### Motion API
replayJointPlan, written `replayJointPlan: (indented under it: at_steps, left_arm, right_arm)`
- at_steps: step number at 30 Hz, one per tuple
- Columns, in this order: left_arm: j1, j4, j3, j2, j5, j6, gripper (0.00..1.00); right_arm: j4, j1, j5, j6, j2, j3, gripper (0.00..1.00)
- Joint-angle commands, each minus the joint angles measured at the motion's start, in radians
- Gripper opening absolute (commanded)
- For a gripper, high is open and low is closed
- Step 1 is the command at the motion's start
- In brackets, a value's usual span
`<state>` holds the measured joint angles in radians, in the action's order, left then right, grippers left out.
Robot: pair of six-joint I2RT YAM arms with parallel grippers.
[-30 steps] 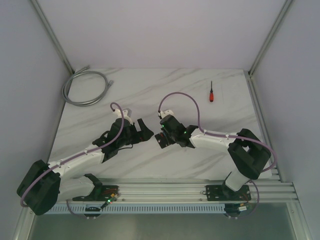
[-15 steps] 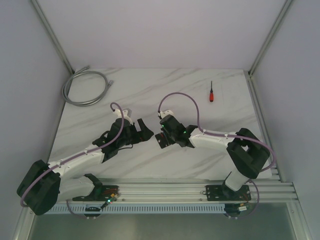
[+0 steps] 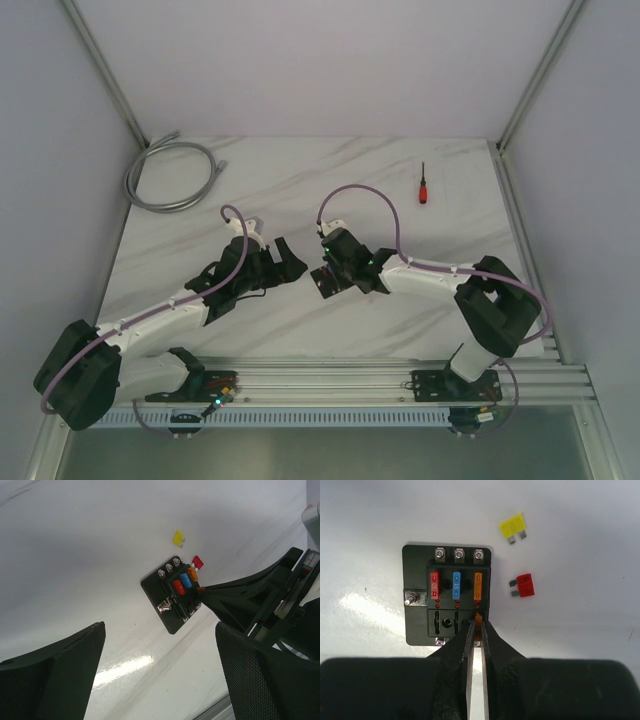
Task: Snap on the fuse box
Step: Install the fuse at the fuse box base.
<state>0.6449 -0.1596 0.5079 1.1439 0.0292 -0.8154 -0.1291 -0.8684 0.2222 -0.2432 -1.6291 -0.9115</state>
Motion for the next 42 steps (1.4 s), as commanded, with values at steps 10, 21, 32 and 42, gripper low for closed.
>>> replayJointPlan:
  at_steps: [10, 21, 32, 42]
  left_arm:
    - [-0.007, 0.009, -0.012, -0.018, -0.011, -0.007, 1.0]
    - [-0.007, 0.009, -0.011, -0.015, -0.01, -0.006, 1.0]
    - [-0.007, 0.009, -0.011, -0.012, -0.011, -0.006, 1.0]
    - [-0.008, 0.009, -0.009, -0.006, -0.009, -0.006, 1.0]
  right_arm:
    - [-0.143, 0.002, 0.011, -0.016, 0.042, -0.099, 0.28]
    - [-0.161, 0.005, 0.02, -0.018, 0.016, -0.111, 0.22]
    - [-0.175, 0.011, -0.011, -0.018, -0.018, -0.112, 0.18]
    - [-0.224, 0.013, -0.047, -0.016, -0.064, -0.126, 0.0]
